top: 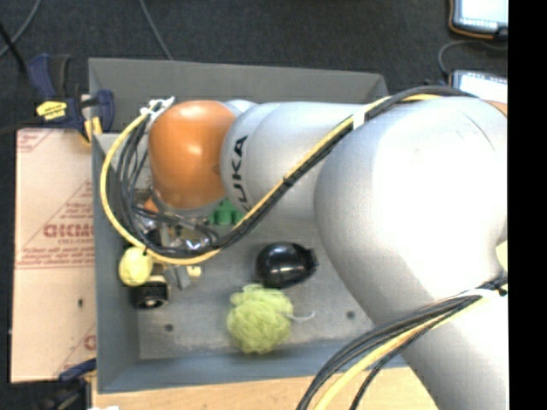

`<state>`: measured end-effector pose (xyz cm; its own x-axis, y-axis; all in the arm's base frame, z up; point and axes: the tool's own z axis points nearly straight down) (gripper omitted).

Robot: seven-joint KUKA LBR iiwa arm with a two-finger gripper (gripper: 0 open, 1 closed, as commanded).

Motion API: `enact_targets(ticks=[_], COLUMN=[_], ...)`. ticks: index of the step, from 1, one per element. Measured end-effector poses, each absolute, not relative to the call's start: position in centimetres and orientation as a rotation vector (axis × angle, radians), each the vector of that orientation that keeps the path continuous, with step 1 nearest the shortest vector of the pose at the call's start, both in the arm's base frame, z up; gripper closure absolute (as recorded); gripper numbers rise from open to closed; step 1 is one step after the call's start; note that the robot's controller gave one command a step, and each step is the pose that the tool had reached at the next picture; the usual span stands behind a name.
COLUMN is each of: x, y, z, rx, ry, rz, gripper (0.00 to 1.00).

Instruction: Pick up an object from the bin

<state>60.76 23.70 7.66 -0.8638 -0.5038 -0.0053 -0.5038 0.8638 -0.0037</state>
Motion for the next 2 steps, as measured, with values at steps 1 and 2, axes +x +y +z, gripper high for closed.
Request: enact_targets(ticks=[1, 2], x=[61.73, 61.72], y=[23.58, 23.58], z=[6.56, 6.61], rx=[-0.813, -0.815], ry=[3.002, 3.001], rz=[-0.003, -0.002], gripper=[1.0, 1.0])
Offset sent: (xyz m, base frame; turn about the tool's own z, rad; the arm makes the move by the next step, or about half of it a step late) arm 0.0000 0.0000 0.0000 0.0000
